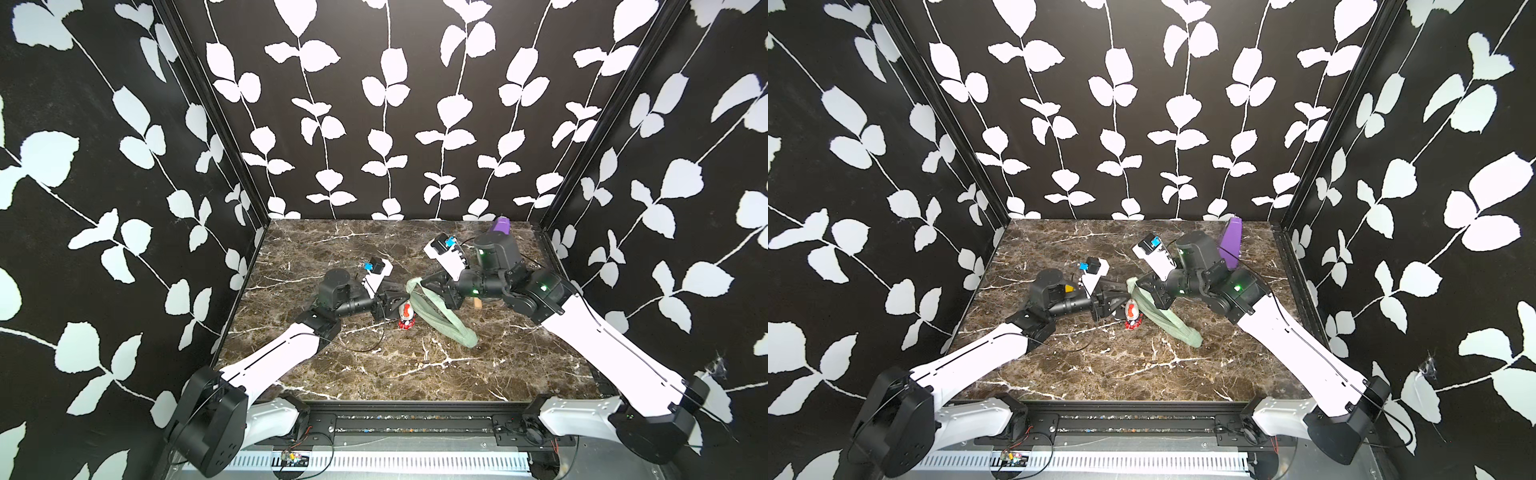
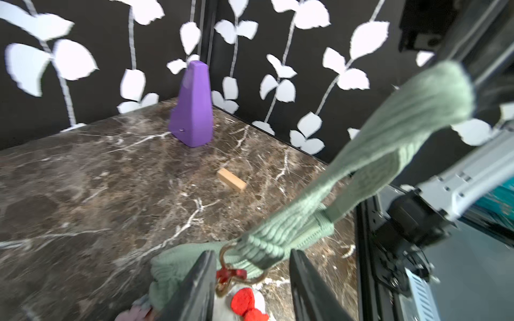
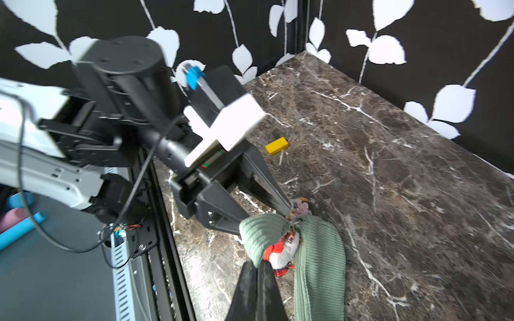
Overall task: Remove the decoration from the bag
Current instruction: Pick up the bag from the center of the board.
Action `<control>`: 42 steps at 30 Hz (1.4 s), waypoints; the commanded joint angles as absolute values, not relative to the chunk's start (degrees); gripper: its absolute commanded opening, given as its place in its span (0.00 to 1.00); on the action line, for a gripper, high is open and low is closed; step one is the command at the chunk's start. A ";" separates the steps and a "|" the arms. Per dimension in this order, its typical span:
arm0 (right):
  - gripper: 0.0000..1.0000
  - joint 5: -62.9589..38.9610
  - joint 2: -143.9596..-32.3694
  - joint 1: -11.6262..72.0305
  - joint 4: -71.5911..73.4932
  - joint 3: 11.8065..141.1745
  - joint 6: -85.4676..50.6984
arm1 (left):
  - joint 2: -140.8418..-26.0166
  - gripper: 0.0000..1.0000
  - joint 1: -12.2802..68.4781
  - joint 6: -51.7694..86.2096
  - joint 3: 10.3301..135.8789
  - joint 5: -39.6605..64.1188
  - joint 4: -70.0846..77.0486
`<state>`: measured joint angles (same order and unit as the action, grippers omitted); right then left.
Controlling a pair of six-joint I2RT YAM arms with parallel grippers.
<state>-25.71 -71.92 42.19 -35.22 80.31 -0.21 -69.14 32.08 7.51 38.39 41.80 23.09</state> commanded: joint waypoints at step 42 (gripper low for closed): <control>0.00 -33.40 -65.70 37.19 -27.78 75.59 -1.65 | -64.71 0.00 32.18 0.52 38.77 52.86 15.59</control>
<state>-33.61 -66.94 37.71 -33.19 75.37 -1.15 -64.86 32.12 0.84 38.44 52.77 16.60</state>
